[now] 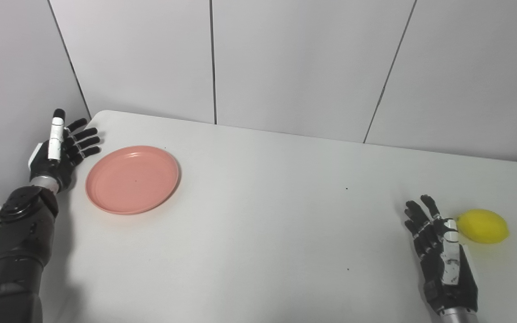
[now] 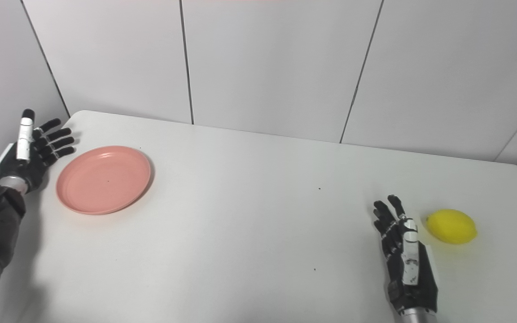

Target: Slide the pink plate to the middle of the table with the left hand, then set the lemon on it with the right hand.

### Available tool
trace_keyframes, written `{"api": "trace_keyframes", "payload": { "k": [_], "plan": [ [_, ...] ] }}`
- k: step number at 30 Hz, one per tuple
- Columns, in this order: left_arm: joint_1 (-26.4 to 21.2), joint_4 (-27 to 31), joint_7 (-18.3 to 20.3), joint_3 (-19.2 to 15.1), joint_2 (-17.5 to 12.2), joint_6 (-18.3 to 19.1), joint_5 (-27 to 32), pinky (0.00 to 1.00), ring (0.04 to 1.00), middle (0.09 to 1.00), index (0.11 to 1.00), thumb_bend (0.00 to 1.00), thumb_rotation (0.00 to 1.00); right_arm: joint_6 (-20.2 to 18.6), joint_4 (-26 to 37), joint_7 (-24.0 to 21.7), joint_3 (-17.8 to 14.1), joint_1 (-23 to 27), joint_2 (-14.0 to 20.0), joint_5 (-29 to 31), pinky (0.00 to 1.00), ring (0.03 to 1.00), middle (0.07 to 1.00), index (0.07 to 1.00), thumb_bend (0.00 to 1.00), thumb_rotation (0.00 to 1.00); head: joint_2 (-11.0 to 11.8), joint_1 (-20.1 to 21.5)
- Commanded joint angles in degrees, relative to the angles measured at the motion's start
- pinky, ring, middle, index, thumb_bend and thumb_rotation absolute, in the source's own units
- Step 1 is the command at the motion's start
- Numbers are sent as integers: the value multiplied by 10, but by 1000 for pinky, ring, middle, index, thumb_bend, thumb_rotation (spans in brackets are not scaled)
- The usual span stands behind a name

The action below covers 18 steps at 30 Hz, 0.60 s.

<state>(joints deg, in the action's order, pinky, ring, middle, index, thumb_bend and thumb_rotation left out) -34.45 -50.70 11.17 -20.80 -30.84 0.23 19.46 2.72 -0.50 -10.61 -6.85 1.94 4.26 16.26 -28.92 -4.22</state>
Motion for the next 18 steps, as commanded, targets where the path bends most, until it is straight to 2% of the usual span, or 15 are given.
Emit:
{"api": "trace_keyframes", "payload": {
  "k": [1,2,6,10,18],
  "plan": [
    [-13,16,1,-1,-12,-13,-1,758,761,757,798,835,939,2,-32,-4,10,-30,-16,7,965,935,882,927,739,992,-1,-1],
    [-10,20,-1,-1,-10,-11,-1,764,766,759,800,819,946,2,-32,-4,10,-30,-15,6,966,936,883,925,738,995,-1,0],
    [-5,-4,10,2,-7,-41,-2,770,760,749,779,775,982,1,-35,-5,10,-28,-15,7,968,935,879,927,748,987,-1,0],
    [-11,-59,30,7,-13,-83,-3,770,771,753,762,815,974,3,-35,-7,11,-29,-15,7,969,932,877,926,744,989,-1,2],
    [-5,-58,22,4,-6,-91,3,751,764,754,782,868,945,-6,-28,-3,13,-29,-17,8,966,932,877,922,740,992,-2,5]
  ]
}}
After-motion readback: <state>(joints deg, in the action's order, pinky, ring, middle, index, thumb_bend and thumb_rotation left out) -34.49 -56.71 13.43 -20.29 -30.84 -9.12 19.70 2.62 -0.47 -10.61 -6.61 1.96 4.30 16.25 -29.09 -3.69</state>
